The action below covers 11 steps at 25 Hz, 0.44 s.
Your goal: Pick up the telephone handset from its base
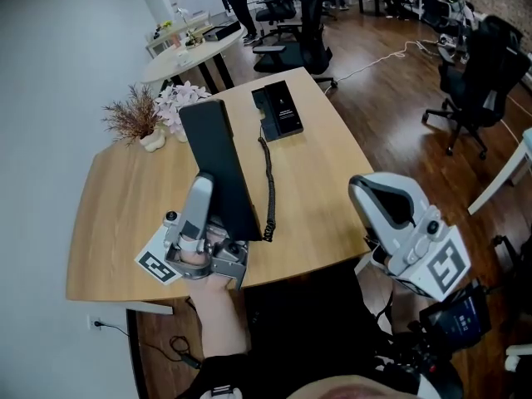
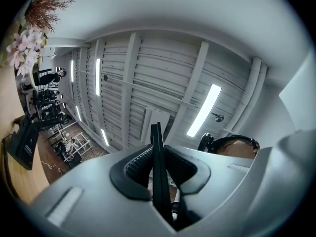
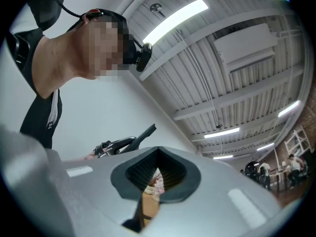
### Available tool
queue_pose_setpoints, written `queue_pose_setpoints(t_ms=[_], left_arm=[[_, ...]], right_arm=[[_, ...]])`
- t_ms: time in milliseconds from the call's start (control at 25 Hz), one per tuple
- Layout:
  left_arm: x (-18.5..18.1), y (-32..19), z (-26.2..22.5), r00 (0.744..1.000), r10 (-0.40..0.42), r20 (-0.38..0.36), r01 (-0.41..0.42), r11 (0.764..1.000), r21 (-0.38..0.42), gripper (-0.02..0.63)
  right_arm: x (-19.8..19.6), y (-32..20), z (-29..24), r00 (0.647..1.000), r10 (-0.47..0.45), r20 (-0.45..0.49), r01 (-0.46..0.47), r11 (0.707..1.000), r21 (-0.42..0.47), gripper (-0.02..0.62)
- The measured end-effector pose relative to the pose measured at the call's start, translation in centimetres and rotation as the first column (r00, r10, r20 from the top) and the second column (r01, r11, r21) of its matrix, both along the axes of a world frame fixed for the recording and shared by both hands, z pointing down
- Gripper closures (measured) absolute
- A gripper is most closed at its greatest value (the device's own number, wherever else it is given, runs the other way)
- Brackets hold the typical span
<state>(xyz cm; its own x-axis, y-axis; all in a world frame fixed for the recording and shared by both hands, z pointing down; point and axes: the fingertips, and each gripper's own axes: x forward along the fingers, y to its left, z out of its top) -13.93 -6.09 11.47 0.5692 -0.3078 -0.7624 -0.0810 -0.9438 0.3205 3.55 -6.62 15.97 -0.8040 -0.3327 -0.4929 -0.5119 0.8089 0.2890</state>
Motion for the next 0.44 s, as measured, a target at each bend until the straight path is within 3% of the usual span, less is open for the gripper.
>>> queue_pose_setpoints(t_ms=[240, 440], left_arm=[[1.5, 0.2, 0.0, 1.0, -0.01, 0.015, 0.01, 1.0, -0.016, 0.528], [0.5, -1.6, 1.2, 1.0, -0.011, 0.019, 0.012, 1.0, -0.022, 0.528]], right_arm=[[1.4, 0.9, -0.2, 1.0, -0.007, -0.003, 0.007, 1.0, -0.012, 0.592], [0.3, -0.4, 0.8, 1.0, -0.008, -0.013, 0.007, 1.0, -0.03, 0.592]])
